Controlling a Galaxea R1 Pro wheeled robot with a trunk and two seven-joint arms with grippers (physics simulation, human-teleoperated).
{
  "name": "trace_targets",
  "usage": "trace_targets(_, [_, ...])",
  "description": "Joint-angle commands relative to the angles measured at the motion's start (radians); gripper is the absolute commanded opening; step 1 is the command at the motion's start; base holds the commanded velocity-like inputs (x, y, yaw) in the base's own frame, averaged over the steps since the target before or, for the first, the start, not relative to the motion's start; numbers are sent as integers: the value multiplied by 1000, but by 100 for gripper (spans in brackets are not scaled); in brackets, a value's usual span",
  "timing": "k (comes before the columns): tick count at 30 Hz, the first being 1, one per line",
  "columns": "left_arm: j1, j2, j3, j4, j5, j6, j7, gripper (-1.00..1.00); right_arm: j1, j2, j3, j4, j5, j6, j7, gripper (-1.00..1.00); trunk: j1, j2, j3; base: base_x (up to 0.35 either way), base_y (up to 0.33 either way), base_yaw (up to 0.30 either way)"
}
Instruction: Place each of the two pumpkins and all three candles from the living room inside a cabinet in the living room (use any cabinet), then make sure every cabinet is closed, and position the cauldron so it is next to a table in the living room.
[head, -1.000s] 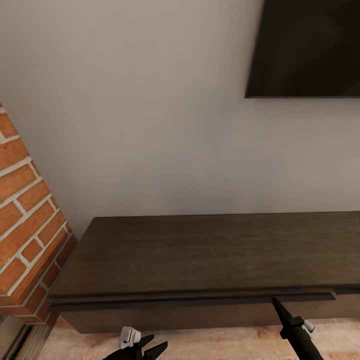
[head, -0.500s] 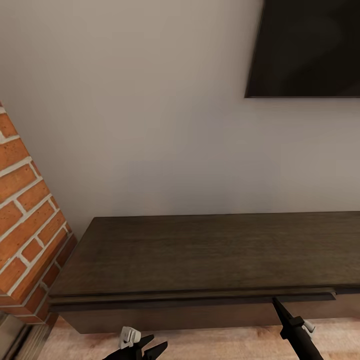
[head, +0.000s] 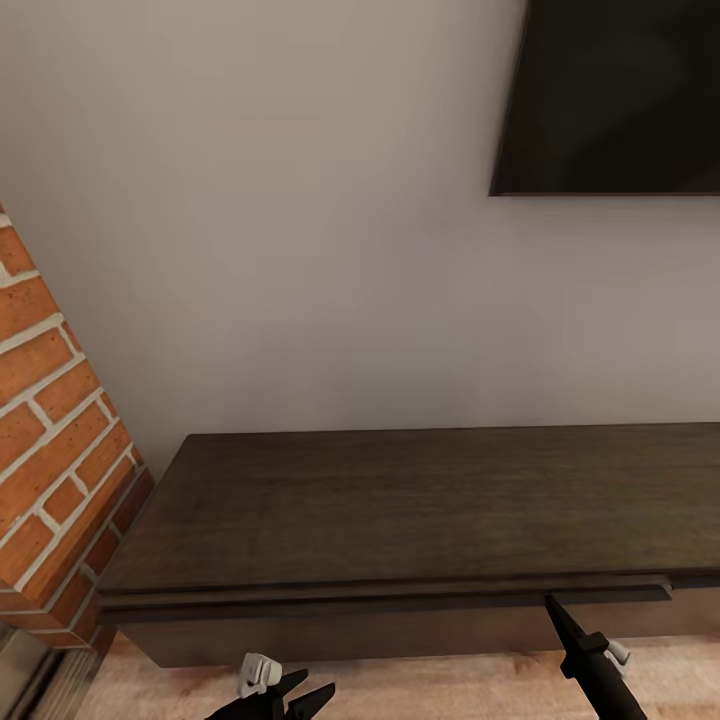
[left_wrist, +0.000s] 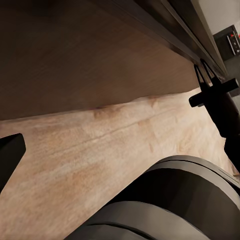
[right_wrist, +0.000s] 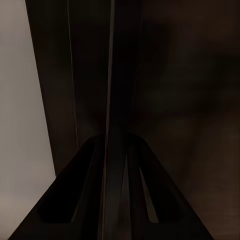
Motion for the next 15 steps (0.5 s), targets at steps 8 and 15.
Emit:
trace_targets(8, [-1, 0, -2, 0, 9, -6, -2, 100, 0, 1, -3, -4, -19, 22, 17, -100, 0, 0, -1, -101, 0, 0])
trace_targets(15, [-1, 0, -2, 0, 8, -20, -2, 100, 0, 1, -3, -4, -19, 23, 17, -100, 0, 0, -1, -93, 0, 0])
